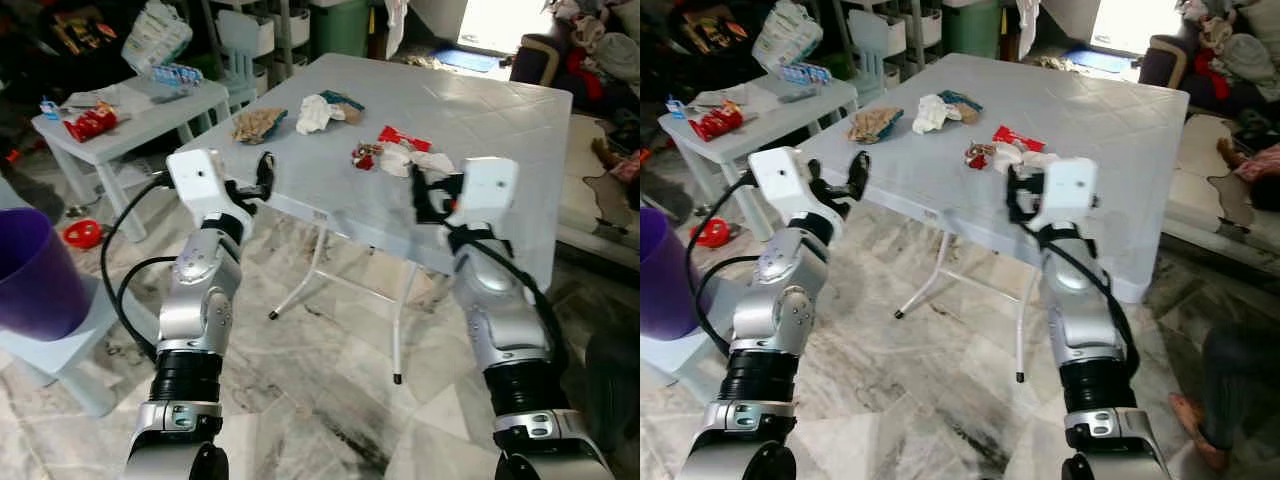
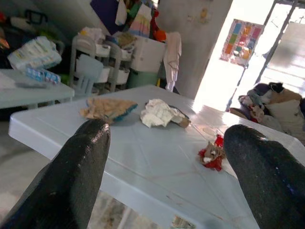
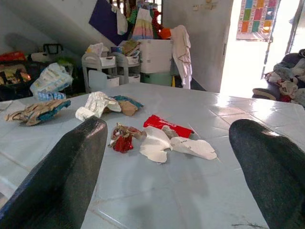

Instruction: Picking trash to rubbish bin

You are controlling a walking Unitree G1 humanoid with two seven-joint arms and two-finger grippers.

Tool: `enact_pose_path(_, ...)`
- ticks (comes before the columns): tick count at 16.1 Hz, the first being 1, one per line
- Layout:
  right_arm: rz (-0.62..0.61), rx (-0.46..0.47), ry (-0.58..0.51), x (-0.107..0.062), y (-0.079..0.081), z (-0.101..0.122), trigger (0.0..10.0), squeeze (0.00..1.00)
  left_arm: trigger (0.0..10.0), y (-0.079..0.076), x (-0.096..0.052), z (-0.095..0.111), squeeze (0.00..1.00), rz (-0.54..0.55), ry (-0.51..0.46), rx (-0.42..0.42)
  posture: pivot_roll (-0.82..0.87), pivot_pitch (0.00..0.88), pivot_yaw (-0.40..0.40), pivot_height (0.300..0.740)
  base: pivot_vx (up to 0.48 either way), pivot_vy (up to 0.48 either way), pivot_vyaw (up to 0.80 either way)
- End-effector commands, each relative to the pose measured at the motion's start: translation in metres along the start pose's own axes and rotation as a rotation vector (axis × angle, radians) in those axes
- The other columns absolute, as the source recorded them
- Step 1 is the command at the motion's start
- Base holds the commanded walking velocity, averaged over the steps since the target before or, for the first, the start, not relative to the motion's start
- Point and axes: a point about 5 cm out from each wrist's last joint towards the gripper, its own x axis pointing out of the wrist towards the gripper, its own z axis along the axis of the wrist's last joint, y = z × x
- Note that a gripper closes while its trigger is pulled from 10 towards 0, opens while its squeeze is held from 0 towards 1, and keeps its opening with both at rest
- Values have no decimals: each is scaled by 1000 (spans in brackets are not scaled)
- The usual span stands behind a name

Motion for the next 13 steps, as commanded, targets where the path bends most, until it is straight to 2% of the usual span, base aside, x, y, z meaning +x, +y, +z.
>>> enact_pose_path(1, 12, -2, -34, 0, 4, 7, 10000, 0, 10000, 1, 0, 6, 0, -7, -18, 3, 14, 0, 50, 740, 0, 0, 0)
enact_pose_path(5, 14, -4, -32, -2, 5, 6, 10000, 0, 10000, 2, 1, 9, 0, -15, -29, -4, 13, 0, 51, 740, 209, 0, 0)
enact_pose_path(13, 19, -23, -34, -3, 3, 7, 10000, 0, 10000, 7, 1, 12, 0, -12, -38, -5, 7, 0, 43, 740, 367, 0, 0)
